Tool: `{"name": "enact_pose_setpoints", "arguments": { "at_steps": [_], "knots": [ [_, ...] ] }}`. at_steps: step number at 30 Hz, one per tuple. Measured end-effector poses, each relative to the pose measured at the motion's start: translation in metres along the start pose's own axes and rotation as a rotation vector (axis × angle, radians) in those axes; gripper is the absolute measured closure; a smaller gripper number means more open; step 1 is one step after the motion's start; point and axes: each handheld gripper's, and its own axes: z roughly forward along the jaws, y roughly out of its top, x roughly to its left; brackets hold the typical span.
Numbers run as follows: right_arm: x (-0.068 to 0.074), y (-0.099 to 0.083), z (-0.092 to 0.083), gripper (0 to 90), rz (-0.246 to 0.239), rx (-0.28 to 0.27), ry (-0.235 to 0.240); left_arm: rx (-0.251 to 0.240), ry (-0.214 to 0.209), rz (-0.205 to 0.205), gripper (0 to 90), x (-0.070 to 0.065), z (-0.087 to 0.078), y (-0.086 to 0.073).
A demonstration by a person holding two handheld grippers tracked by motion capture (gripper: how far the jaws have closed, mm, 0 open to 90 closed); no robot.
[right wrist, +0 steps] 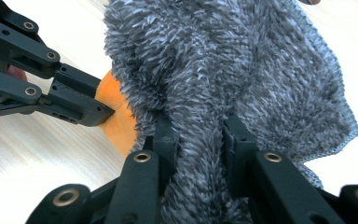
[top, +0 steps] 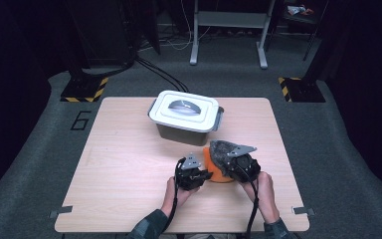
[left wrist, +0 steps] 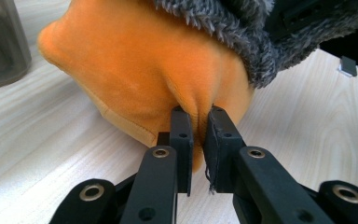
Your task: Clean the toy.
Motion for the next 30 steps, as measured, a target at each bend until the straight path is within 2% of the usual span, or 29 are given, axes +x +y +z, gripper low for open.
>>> {"name": "enact_pose_setpoints", "arguments": {
  "at_steps": [3,6,9,20,30],
  "knots": [
    [-0.004,-0.001,0.000,71.1,-0.002,0.004,0.002,-0.004,0.002,-0.001,82.3,-0.001,0.001,0.000],
    [-0.006,-0.003,-0.001,71.1,0.026,0.011,-0.005,-0.002,0.004,0.002,82.4,0.000,0.001,0.000],
    [-0.012,-0.007,-0.002,71.1,0.032,0.004,-0.014,-0.002,0.002,0.003,82.3,0.000,0.001,-0.001],
    [-0.036,-0.025,0.000,70.7,0.131,0.023,-0.031,-0.007,-0.003,0.017,82.3,0.001,0.001,-0.004],
    [-0.052,-0.037,0.009,70.8,0.182,0.047,-0.034,-0.004,-0.004,0.012,82.3,0.001,0.002,-0.004]
  ]
}}
